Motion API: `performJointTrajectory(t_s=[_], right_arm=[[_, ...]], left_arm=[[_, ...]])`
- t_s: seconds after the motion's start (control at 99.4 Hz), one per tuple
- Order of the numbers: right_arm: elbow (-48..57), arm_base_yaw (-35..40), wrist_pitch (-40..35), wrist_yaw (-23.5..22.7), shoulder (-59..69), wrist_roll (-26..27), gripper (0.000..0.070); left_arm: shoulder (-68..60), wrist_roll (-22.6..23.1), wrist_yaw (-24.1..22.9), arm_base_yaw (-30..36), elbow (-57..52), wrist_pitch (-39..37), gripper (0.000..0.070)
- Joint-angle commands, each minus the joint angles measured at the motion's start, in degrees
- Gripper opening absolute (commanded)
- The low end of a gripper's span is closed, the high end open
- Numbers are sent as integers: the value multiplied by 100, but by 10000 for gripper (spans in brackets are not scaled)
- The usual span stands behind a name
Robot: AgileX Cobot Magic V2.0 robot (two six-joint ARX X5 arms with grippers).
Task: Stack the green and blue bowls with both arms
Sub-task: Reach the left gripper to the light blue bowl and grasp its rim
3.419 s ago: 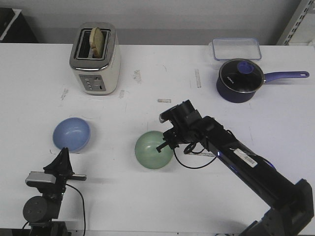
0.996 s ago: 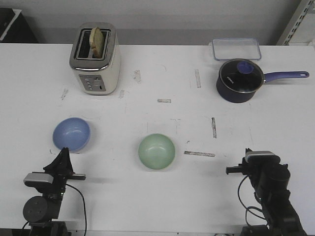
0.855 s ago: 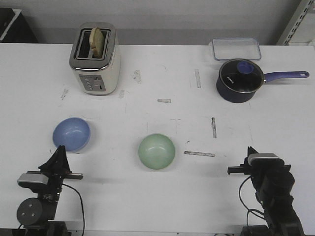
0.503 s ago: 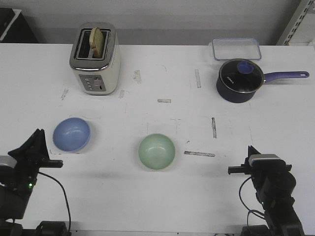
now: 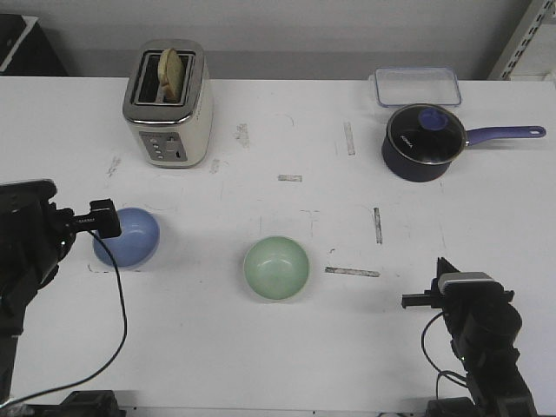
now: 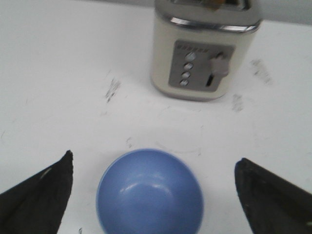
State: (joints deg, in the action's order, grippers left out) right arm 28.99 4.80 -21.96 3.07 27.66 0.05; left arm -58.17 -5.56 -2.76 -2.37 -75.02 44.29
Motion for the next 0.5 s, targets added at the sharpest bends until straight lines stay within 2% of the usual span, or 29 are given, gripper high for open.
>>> performJointTrajectory(t_s=[0.0, 0.312, 0.493], right_arm=[[50, 11, 50, -7, 17, 57, 0], [50, 11, 50, -7, 17, 57, 0], [50, 11, 50, -7, 15, 57, 0]], left_arm=[[-197, -31, -26, -107, -105, 22, 651], [-1591, -144, 17, -962, -105, 579, 647], [-2404, -162, 634, -1397, -103, 962, 638]])
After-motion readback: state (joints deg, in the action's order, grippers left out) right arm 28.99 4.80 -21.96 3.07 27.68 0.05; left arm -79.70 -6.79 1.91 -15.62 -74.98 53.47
